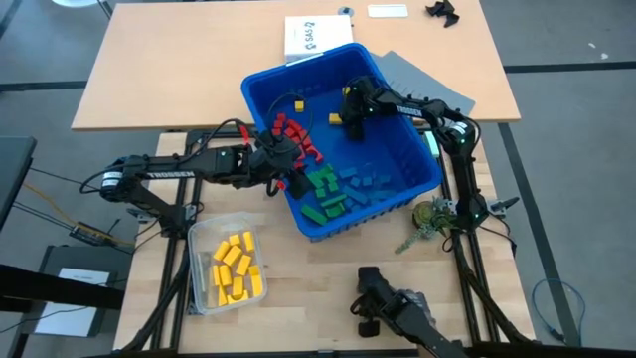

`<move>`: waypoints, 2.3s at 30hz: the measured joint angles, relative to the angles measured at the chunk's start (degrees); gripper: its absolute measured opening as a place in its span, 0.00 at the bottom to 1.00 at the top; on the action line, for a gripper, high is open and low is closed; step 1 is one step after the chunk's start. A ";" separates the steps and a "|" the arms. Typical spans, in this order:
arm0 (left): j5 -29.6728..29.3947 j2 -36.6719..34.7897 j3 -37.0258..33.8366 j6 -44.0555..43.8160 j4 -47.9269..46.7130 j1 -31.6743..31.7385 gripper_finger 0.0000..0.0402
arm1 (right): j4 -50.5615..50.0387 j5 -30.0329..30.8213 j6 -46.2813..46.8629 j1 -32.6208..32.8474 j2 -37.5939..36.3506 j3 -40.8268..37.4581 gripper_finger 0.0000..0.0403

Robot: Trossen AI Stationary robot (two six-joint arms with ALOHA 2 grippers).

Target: Sort Items/Unsort Items

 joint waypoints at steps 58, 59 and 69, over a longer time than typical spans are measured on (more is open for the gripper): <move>-8.17 -24.39 0.00 4.54 5.51 -3.65 0.62 | 19.88 -2.21 42.79 53.64 -3.02 17.14 0.34; -8.17 -24.39 0.00 4.08 5.34 -3.65 0.62 | 21.61 -1.46 42.61 54.11 -2.15 17.14 0.36; -8.15 -24.39 0.00 3.80 3.76 -3.67 0.62 | 13.76 2.94 33.56 54.58 -5.64 17.14 0.69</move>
